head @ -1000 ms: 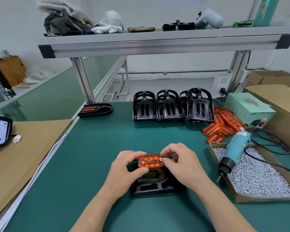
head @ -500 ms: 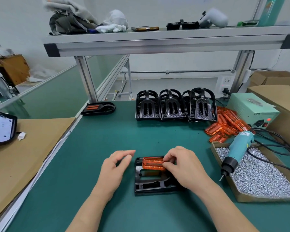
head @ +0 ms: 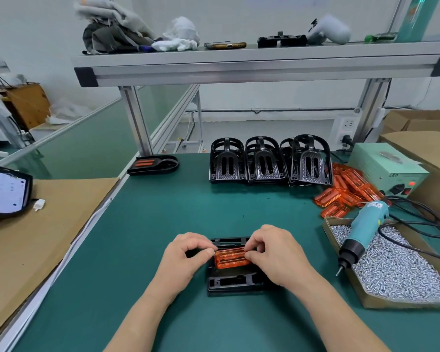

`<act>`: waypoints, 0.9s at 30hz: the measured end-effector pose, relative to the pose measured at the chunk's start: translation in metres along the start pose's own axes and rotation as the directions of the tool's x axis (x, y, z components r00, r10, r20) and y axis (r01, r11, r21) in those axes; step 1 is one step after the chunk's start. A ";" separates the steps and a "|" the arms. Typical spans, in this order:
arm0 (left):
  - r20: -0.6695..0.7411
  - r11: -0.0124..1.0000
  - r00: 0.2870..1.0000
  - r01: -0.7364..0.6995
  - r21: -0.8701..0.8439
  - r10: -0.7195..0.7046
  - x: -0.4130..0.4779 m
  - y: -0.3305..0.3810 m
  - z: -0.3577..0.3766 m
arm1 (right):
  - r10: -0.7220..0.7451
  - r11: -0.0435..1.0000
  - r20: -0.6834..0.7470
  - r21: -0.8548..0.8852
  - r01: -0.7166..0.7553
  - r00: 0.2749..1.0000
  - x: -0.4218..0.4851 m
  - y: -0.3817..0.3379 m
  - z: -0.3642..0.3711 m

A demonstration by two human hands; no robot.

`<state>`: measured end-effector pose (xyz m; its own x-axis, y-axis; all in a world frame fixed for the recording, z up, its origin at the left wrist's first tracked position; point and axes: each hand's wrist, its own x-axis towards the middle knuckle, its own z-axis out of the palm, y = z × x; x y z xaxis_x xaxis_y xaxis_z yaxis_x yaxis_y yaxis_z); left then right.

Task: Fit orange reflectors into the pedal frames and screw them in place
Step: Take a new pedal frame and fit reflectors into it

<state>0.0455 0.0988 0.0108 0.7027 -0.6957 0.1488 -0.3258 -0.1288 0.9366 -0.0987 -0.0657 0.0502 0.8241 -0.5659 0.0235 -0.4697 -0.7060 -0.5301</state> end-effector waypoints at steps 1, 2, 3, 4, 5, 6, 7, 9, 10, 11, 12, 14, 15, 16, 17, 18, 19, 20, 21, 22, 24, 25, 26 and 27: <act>0.004 1.000 1.000 -0.001 0.005 0.001 0.000 0.001 0.000 | 0.002 1.000 0.003 0.022 -0.002 1.000 0.000 0.000 0.000; 0.008 1.000 1.000 -0.001 0.010 0.001 0.000 0.001 0.000 | 0.003 0.999 0.003 0.044 -0.003 1.000 -0.001 0.000 0.001; 0.013 1.000 1.000 0.000 0.016 0.000 0.000 0.001 0.000 | 0.004 0.999 -0.003 0.054 -0.004 1.000 -0.001 0.000 0.001; 0.018 1.000 1.000 0.001 0.023 -0.001 0.000 0.001 0.000 | 0.005 0.999 -0.009 0.049 -0.004 1.000 -0.002 -0.001 0.001; 0.021 0.999 1.000 0.002 0.033 -0.003 0.000 0.001 0.000 | 0.002 0.999 -0.013 0.036 -0.002 1.000 -0.002 -0.001 0.002; 0.023 0.999 1.000 0.005 0.046 -0.006 0.000 0.001 0.000 | -0.003 1.000 -0.011 0.023 0.003 1.000 -0.002 -0.002 0.002; 0.024 0.998 1.000 0.009 0.057 -0.011 0.000 0.001 0.000 | -0.010 1.000 -0.001 0.010 0.010 1.000 -0.002 -0.003 0.002; 0.028 0.997 1.000 0.011 0.077 -0.013 0.000 0.002 0.000 | -0.021 0.999 0.023 -0.026 0.022 1.000 -0.003 -0.005 0.002; 0.034 0.996 0.999 0.007 0.092 -0.010 0.000 0.002 0.000 | -0.027 0.998 0.031 -0.048 0.028 0.999 -0.004 -0.006 0.002; 0.041 0.994 0.999 0.004 0.110 -0.009 0.000 0.002 0.000 | -0.036 0.997 0.039 -0.069 0.038 0.999 -0.004 -0.007 0.001; 0.048 0.992 0.999 0.004 0.129 -0.010 0.000 0.002 0.000 | -0.045 0.995 0.048 -0.085 0.048 0.998 -0.004 -0.008 0.000; 0.063 0.986 0.998 -0.002 0.169 -0.009 0.000 0.003 0.001 | -0.049 0.994 0.063 -0.098 0.055 0.997 -0.004 -0.009 -0.002; 0.071 0.981 0.997 -0.012 0.192 -0.001 -0.001 0.003 0.002 | -0.047 0.993 0.068 -0.105 0.054 0.997 -0.004 -0.010 -0.002; 0.079 0.977 0.997 -0.025 0.214 0.009 -0.001 0.003 0.003 | -0.049 0.992 0.072 -0.116 0.057 0.996 -0.005 -0.011 -0.002; 0.086 0.973 0.996 -0.037 0.229 0.017 -0.001 0.004 0.003 | -0.052 0.990 0.076 -0.127 0.062 0.996 -0.005 -0.011 -0.002; 0.091 0.970 0.996 -0.045 0.238 0.024 -0.001 0.005 0.004 | -0.055 0.989 0.078 -0.136 0.065 0.995 -0.006 -0.012 -0.002; 0.093 0.968 0.995 -0.056 0.245 0.033 -0.001 0.006 0.005 | -0.055 0.987 0.077 -0.145 0.065 0.996 -0.006 -0.013 -0.002; 0.094 0.964 0.994 -0.071 0.257 0.048 -0.001 0.007 0.005 | -0.053 0.985 0.077 -0.161 0.064 0.996 -0.006 -0.015 -0.003; 0.096 0.956 0.993 -0.095 0.278 0.070 -0.001 0.009 0.006 | -0.050 0.981 0.079 -0.185 0.064 0.996 -0.006 -0.017 -0.003; 0.100 0.946 0.990 -0.124 0.300 0.098 -0.002 0.010 0.008 | -0.048 0.974 0.084 -0.216 0.065 0.995 -0.006 -0.019 -0.003; 0.119 0.933 0.984 -0.167 0.320 0.135 -0.002 0.013 0.014 | -0.042 0.960 0.096 -0.272 0.067 0.994 -0.004 -0.024 -0.003; 0.130 0.933 0.982 -0.170 0.318 0.135 -0.002 0.014 0.017 | -0.039 0.956 0.101 -0.285 0.066 0.994 -0.004 -0.025 -0.003; 0.143 0.933 0.982 -0.163 0.320 0.122 -0.001 0.016 0.021 | -0.035 0.955 0.105 -0.289 0.064 0.994 -0.003 -0.025 -0.003; 0.156 0.934 0.983 -0.146 0.326 0.099 0.000 0.017 0.024 | -0.032 0.956 0.107 -0.286 0.062 0.994 -0.003 -0.024 -0.003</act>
<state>0.0246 0.0799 0.0192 0.5600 -0.8066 0.1895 -0.6131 -0.2496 0.7496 -0.0908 -0.0483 0.0657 0.8681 -0.4938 -0.0503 -0.4885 -0.8321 -0.2627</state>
